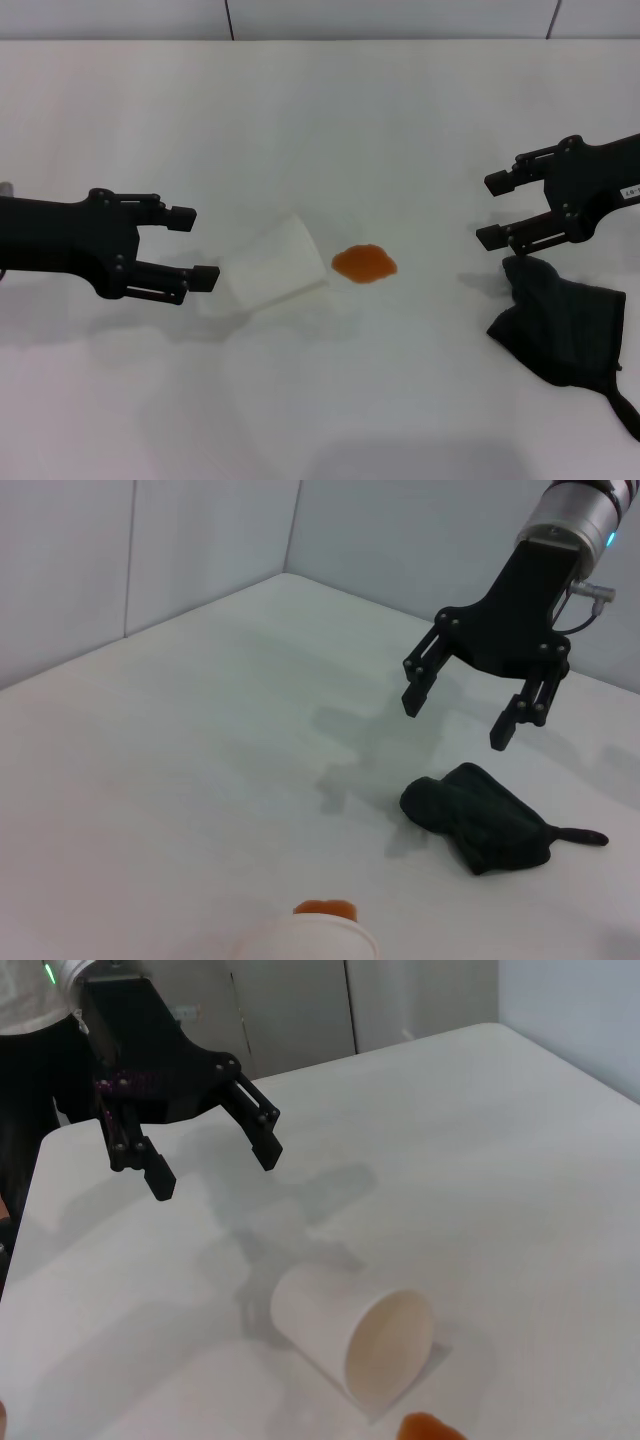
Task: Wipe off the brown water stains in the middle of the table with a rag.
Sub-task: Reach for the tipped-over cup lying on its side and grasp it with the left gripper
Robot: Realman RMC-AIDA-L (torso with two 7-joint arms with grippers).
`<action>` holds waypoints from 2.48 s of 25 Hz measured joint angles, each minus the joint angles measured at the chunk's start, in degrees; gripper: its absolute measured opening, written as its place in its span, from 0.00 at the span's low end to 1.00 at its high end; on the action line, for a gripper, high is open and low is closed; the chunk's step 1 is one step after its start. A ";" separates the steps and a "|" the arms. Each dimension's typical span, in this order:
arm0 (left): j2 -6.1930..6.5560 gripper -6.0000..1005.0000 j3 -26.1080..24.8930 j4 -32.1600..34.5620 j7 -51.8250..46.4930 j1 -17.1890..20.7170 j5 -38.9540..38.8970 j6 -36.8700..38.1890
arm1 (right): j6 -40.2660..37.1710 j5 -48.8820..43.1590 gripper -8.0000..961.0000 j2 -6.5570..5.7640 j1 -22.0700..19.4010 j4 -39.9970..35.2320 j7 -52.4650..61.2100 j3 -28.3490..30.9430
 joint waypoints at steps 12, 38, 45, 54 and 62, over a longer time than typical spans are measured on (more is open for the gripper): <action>0.00 0.87 0.00 0.01 -0.14 -0.27 0.09 -0.11 | 0.06 0.00 0.77 0.02 -0.09 0.00 -0.18 0.15; 4.07 0.88 0.10 -1.94 -23.37 -20.53 20.75 6.04 | 1.34 0.61 0.77 0.61 0.23 0.59 -3.05 -0.04; 0.54 0.88 3.57 -3.18 -24.13 -27.15 33.97 5.78 | 1.68 0.71 0.77 0.93 0.49 0.62 -3.16 -0.28; -3.58 0.88 10.91 -3.69 -23.25 -27.37 37.64 -1.89 | 1.42 1.26 0.77 1.16 0.29 0.61 -3.20 -0.51; -4.00 0.88 14.76 -6.54 -23.65 -27.31 35.73 -6.78 | 1.27 1.60 0.77 1.18 0.43 0.61 -3.20 -1.00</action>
